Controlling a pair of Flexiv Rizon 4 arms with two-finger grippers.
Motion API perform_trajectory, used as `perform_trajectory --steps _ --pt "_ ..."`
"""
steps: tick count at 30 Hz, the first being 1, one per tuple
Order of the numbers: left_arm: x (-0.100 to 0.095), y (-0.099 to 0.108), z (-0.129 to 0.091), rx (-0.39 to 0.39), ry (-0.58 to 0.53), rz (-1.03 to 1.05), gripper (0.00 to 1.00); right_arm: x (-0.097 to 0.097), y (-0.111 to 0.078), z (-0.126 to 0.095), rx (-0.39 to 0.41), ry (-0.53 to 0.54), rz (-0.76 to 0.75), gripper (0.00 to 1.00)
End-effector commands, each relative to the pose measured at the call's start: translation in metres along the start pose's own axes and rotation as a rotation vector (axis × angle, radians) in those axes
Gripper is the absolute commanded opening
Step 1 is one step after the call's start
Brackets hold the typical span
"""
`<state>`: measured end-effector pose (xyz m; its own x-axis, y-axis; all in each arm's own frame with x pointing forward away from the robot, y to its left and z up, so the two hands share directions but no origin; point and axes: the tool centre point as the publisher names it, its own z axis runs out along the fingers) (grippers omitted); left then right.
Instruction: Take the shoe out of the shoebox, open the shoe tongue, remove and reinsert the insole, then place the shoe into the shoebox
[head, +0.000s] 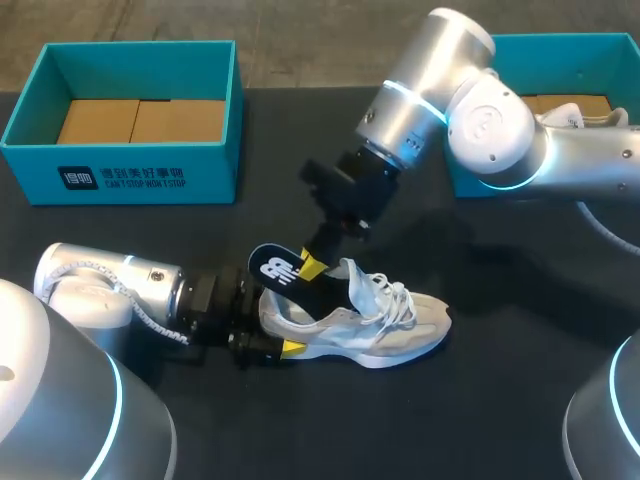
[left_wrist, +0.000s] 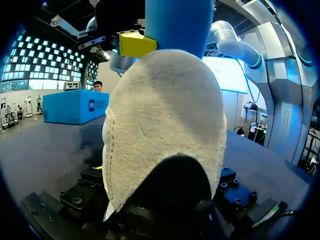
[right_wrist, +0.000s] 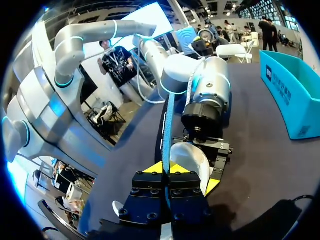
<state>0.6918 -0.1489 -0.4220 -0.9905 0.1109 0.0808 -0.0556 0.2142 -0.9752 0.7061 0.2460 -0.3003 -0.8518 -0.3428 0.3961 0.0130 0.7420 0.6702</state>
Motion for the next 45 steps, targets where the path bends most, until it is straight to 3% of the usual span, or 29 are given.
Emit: perform_trajectory --steps 1,16,23,37,45 --pt "0.000 0.001 0.000 -0.001 -0.001 0.000 0.00 0.002 -0.001 0.000 0.000 -0.005 -0.001 0.00" --pt "0.000 0.001 0.000 -0.001 -0.001 0.000 0.00 0.002 -0.001 0.000 0.000 -0.005 -0.001 0.00" --pt "0.000 0.001 0.000 -0.001 -0.001 0.000 0.00 -0.005 -0.001 0.002 -0.039 0.035 -0.001 0.00" --pt "0.000 0.001 0.000 -0.001 -0.001 0.000 0.00 -0.006 0.021 0.002 -0.108 0.082 -0.079 0.00" --pt "0.000 0.001 0.000 -0.001 -0.001 0.000 0.00 0.005 0.038 -0.021 -0.160 -0.047 -0.094 0.00"
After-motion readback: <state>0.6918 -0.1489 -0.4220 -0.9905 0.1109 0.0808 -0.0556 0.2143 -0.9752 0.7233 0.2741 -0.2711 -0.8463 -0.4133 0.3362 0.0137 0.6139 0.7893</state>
